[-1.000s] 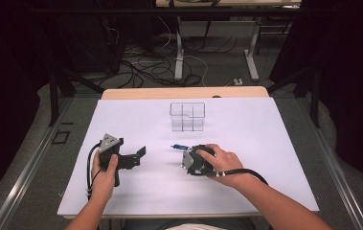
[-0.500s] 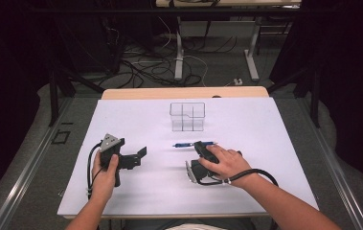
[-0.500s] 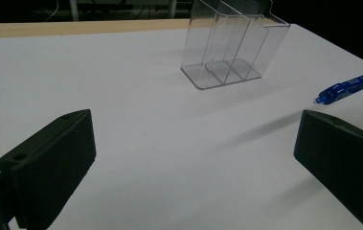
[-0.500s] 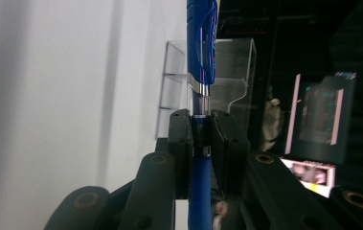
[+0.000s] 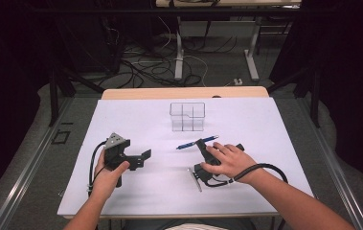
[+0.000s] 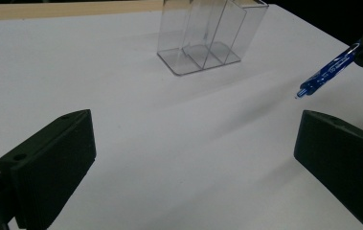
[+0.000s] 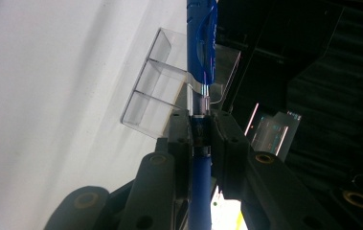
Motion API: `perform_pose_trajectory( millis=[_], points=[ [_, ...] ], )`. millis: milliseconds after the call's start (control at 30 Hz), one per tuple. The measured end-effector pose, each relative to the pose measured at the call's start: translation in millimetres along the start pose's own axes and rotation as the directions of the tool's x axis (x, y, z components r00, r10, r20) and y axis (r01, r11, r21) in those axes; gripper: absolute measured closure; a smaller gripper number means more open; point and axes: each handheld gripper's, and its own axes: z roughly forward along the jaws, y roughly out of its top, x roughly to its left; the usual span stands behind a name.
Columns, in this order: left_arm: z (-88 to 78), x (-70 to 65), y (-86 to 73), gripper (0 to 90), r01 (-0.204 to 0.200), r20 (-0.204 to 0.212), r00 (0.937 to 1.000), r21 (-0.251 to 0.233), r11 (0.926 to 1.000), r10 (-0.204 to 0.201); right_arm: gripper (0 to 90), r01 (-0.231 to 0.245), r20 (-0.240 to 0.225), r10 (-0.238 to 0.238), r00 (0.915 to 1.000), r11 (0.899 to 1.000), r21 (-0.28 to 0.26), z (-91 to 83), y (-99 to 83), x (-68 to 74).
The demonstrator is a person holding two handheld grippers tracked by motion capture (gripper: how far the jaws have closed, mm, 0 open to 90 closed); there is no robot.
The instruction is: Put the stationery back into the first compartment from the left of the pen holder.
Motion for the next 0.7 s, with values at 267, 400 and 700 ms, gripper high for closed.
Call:
perform_pose_trajectory(
  millis=[267,400,700],
  points=[
    [5.5,-8.1,4.7,0.4,-0.002,0.045,0.999,0.033,0.9994,0.0,79.4,0.059,0.009,-0.058,0.9983,0.998,-0.009,0.8,-0.5,0.4],
    [8.7,-14.6,6.7,0.5,-0.072,0.057,0.9959,0.042,0.9965,0.07,79.4,0.076,0.009,-0.075,0.9971,0.997,-0.016,0.1,-0.2,2.0],
    [14.3,-28.4,10.4,9.5,-0.176,0.072,0.9828,0.08,0.9812,0.17,79.4,0.112,0.021,-0.111,0.9936,0.993,-0.026,-0.5,0.8,2.4]
  ],
)
